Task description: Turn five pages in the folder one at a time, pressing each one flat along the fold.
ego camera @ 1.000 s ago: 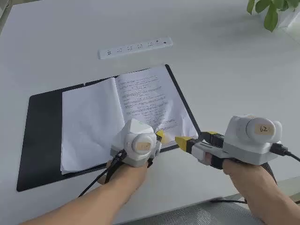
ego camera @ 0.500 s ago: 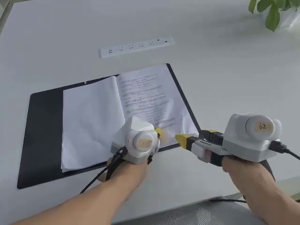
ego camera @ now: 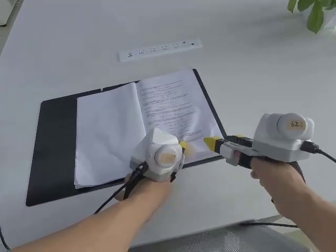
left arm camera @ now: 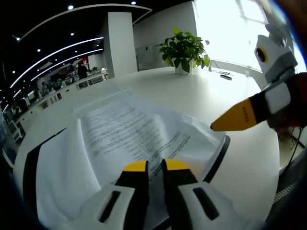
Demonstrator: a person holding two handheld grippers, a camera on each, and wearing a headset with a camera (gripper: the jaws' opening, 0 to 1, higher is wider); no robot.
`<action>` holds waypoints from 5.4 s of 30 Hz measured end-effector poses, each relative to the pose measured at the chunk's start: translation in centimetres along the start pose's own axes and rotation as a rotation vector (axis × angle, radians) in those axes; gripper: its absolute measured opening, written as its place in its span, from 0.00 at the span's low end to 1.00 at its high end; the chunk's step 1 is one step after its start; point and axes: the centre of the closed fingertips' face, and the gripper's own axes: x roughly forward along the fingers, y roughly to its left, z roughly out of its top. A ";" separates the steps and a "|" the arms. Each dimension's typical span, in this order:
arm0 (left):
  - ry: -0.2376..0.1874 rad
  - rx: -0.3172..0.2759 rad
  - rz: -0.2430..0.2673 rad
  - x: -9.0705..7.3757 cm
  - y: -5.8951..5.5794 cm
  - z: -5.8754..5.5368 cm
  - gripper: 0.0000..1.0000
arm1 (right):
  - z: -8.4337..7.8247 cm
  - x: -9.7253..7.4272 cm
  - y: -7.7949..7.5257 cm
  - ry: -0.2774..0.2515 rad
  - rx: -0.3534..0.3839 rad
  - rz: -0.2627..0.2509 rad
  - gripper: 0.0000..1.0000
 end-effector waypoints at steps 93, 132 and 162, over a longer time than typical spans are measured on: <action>-0.076 -0.103 0.065 -10.4 7.7 1.0 0.13 | 3.3 -0.3 14.6 -0.091 -0.085 0.309 0.00; -0.089 -0.195 0.247 -20.6 18.3 -3.8 0.12 | -4.2 8.4 27.3 0.149 -0.229 0.448 0.00; -0.019 -0.253 0.248 -19.9 19.3 -7.5 0.12 | -10.4 14.6 27.9 0.323 -0.133 0.437 0.04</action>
